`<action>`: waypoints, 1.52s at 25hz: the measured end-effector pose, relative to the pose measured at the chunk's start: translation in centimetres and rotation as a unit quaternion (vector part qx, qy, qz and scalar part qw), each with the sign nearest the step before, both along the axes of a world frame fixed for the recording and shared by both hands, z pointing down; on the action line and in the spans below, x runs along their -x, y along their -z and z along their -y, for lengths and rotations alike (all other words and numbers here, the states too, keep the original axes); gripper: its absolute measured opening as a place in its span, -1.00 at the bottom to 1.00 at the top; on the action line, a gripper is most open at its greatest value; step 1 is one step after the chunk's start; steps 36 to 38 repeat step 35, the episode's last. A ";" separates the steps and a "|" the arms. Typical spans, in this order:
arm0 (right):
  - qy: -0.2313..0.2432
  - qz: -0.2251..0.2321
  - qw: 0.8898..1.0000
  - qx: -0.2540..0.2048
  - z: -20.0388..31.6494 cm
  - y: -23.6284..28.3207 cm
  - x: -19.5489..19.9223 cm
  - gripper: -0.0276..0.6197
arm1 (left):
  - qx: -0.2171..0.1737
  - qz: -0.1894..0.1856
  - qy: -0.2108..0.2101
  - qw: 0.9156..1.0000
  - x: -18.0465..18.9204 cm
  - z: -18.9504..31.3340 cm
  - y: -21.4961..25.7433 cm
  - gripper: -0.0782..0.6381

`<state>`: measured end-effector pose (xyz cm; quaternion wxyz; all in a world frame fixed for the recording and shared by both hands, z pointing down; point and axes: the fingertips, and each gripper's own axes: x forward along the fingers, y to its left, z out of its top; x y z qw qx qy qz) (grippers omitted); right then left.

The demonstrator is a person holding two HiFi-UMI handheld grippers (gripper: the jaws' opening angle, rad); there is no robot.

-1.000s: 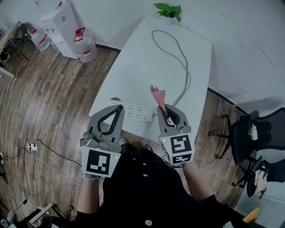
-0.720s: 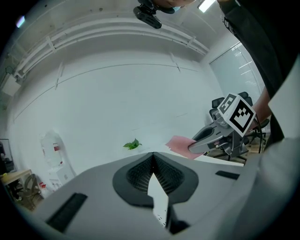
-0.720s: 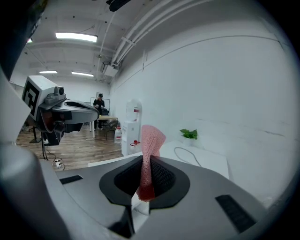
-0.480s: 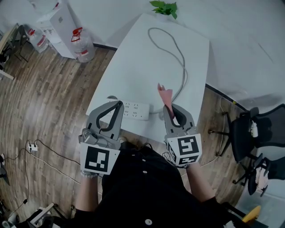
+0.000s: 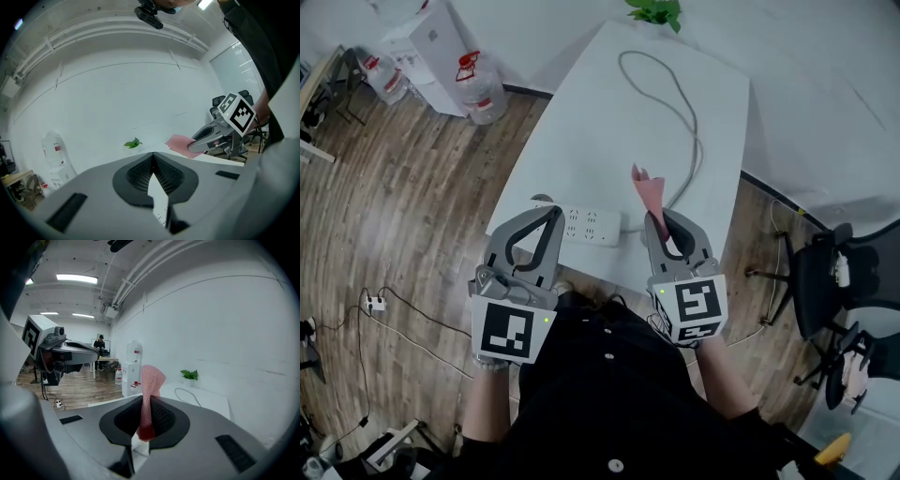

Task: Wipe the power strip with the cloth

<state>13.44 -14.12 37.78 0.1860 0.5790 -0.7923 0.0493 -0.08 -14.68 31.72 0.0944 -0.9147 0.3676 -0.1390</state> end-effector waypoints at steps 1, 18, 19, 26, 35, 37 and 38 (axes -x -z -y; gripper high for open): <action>0.002 0.001 1.000 -0.001 0.1 0.1 0.2 -0.74 | 0.001 0.001 0.001 1.000 0.1 0.1 0.0 -0.75; 0.018 -0.007 1.000 -0.014 0.2 0.9 0.8 -0.74 | 0.000 0.008 -0.006 1.000 -0.9 0.0 -0.3 -0.75; 0.018 -0.007 1.000 -0.014 0.2 0.9 0.8 -0.74 | 0.000 0.007 -0.005 1.000 -0.8 0.0 -0.4 -0.75; 0.012 -0.008 1.000 -0.012 0.2 1.0 0.8 -0.74 | 0.005 0.005 0.001 1.000 -0.2 0.1 -0.3 -0.75; 0.011 -0.009 1.000 -0.007 0.3 0.5 0.7 -0.74 | 0.010 0.000 0.009 1.000 0.1 0.3 -0.6 -0.75; 0.011 -0.009 1.000 -0.007 0.3 0.5 0.7 -0.74 | 0.010 0.000 0.009 1.000 0.1 0.3 -0.6 -0.75; 0.011 -0.009 1.000 -0.007 0.3 0.5 0.7 -0.74 | 0.010 0.000 0.009 1.000 0.1 0.3 -0.6 -0.75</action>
